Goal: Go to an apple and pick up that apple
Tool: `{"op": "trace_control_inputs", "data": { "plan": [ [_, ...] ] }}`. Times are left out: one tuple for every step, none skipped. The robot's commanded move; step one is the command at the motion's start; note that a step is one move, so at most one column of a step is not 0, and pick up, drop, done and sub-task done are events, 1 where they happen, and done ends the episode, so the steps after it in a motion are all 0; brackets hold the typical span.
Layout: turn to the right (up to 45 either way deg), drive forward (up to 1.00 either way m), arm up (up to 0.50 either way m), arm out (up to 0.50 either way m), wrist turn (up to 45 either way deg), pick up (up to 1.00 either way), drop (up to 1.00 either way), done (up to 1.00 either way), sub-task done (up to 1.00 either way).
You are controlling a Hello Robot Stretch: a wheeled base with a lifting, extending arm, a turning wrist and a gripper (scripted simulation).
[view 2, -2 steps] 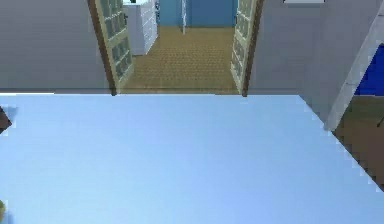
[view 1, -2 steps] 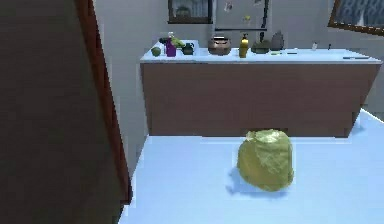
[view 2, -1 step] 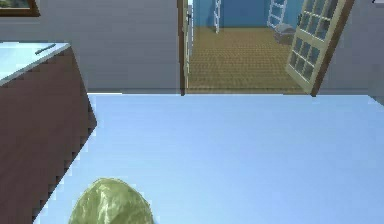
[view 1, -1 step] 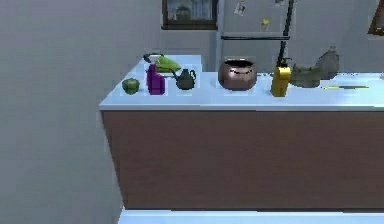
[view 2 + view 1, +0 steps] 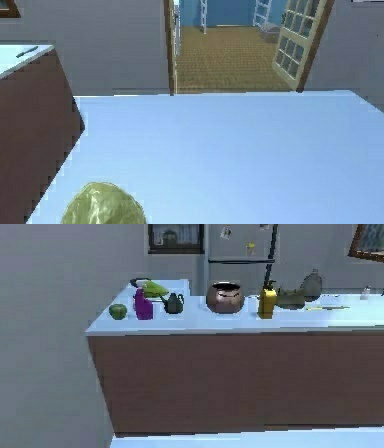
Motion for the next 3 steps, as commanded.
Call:
{"op": "trace_control_inputs", "data": {
  "plan": [
    [0.0, 0.60, 0.00, 0.00, 0.0, 0.00, 0.00, 0.00, 0.00],
    [-45.0, 0.00, 0.00, 0.00, 0.0, 0.00, 0.00, 0.00, 0.00],
    [-45.0, 0.00, 0.00, 0.00, 0.0, 0.00, 0.00, 0.00, 0.00]
  ]
}}
